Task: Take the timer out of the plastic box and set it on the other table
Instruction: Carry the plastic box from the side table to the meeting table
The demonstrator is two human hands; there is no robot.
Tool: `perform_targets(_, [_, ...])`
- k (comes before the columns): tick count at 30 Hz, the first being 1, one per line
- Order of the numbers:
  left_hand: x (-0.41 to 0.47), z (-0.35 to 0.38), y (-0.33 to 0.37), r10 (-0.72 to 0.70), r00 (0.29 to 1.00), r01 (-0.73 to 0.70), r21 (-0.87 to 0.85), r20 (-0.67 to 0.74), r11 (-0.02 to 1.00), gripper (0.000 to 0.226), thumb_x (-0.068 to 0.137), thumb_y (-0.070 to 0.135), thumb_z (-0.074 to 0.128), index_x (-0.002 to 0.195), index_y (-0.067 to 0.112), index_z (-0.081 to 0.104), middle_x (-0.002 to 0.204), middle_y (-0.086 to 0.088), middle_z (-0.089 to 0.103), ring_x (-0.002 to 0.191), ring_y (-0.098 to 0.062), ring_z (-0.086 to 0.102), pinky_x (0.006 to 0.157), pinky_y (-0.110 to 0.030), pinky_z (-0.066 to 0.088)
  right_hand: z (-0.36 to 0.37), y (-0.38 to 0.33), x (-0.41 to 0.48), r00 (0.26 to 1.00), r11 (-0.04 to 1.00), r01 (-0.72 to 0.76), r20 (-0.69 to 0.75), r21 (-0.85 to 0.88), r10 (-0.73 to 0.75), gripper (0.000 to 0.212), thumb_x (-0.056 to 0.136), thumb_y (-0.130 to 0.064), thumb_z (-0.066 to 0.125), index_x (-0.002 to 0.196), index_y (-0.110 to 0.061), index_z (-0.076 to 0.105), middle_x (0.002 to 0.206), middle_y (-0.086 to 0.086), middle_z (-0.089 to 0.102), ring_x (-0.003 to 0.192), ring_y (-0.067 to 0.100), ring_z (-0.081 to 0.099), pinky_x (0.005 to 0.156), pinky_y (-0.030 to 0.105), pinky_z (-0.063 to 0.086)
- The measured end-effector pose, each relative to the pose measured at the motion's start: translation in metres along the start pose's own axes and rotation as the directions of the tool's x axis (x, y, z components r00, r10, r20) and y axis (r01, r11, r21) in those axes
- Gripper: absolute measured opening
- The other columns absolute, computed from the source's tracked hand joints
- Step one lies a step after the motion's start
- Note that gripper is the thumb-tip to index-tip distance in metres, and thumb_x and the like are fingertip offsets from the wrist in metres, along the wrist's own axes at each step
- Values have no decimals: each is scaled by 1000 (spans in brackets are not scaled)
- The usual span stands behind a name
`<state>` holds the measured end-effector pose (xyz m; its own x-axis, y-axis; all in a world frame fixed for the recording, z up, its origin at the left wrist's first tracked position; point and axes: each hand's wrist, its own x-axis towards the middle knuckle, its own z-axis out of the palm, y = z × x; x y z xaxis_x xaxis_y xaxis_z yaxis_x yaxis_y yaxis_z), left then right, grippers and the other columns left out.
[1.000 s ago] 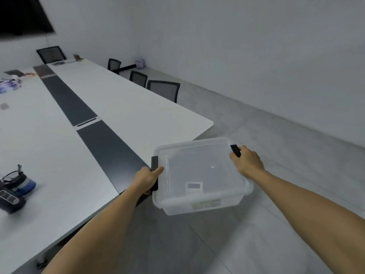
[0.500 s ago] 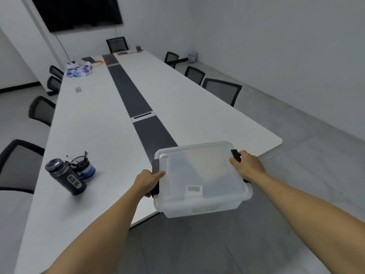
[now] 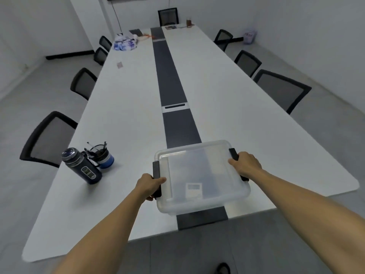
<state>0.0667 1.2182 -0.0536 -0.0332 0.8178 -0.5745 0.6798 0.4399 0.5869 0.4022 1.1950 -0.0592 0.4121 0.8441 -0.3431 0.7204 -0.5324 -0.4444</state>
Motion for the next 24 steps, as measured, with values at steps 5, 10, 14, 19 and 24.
perform_targets(5, [31, -3, -3, -99, 993, 96, -48, -57, 994, 33, 89, 30, 65, 105, 3, 55, 101, -15, 65, 91, -33, 66, 70, -38, 57, 19, -22, 45, 994, 999, 43, 103, -22, -40, 30, 93, -39, 54, 103, -11, 57, 94, 6, 63, 83, 27, 62, 65, 33, 46])
perform_targets(10, [65, -14, -4, -113, 992, 111, -31, -59, 993, 33, 89, 29, 63, 106, 1, 56, 103, -16, 65, 92, -34, 66, 68, -39, 57, 33, -41, 74, 991, 995, 57, 124, -80, -46, 31, 95, -39, 51, 106, -10, 56, 98, 7, 63, 87, 28, 61, 70, 35, 48])
perform_targets(14, [91, -22, -5, -91, 995, 92, 22, -36, 996, 33, 90, 30, 60, 103, 1, 57, 100, -17, 65, 93, -37, 66, 71, -42, 58, 46, -46, 85, 991, 994, 28, 132, -105, -14, 31, 96, -39, 49, 105, -10, 55, 97, 7, 63, 85, 28, 61, 69, 35, 48])
perform_targets(19, [112, -21, -13, -47, 997, 54, 110, -68, 992, 34, 91, 38, 53, 99, 6, 55, 90, -10, 64, 76, -29, 62, 74, -43, 56, 58, -52, 89, 994, 987, 20, 113, -162, -2, 31, 98, -40, 43, 102, -11, 53, 87, 4, 60, 77, 25, 60, 64, 34, 47])
perform_targets(24, [107, 2, -22, 17, 980, 33, 243, -200, 970, 43, 98, 52, 33, 110, 12, 44, 93, -5, 58, 81, -28, 58, 69, -35, 48, 72, -53, 79, 999, 950, 37, -7, -310, -42, 41, 102, -46, 26, 104, -11, 48, 87, 5, 62, 71, 25, 58, 63, 36, 46])
